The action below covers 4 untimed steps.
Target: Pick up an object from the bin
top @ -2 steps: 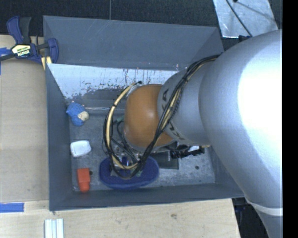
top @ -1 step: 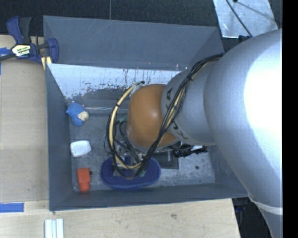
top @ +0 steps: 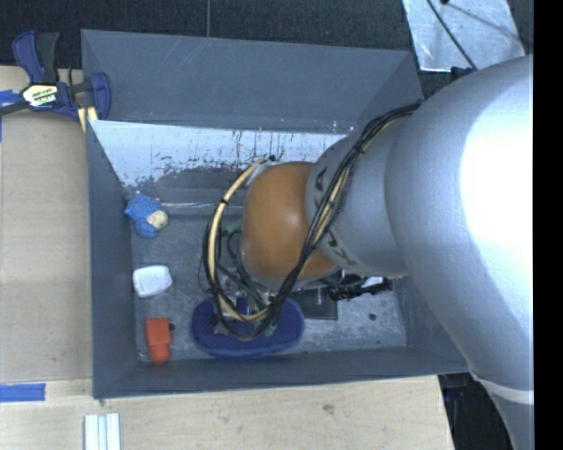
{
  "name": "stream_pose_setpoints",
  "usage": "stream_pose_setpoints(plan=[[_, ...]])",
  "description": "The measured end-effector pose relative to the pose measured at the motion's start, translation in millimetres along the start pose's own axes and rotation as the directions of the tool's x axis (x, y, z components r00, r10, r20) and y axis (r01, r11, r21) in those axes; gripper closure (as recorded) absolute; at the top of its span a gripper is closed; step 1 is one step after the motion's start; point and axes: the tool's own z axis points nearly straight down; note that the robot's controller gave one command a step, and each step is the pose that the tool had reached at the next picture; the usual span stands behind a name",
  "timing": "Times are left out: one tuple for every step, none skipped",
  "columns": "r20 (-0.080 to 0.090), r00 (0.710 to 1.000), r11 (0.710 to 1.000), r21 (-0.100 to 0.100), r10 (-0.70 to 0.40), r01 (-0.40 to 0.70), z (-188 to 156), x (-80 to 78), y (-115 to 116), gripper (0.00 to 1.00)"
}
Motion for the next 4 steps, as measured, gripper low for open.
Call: stream_pose_setpoints(plan=[[0.0,1.0,1.0,0.002,-0.003,0.003,-10.6,7.3,-1.8,1.0],[0.003,1.0,1.0,0.001,-0.002,0.002,-93.2,-8.2,-1.9,1.0],[-0.008,0.999,0.999,0.007,0.034,-0.034,-66.4,0.0,-9.9,1.0],[-0.001,0.989,0.989,0.004,0.15,-0.15,-25.0,-2.1,-13.4,1.0]])
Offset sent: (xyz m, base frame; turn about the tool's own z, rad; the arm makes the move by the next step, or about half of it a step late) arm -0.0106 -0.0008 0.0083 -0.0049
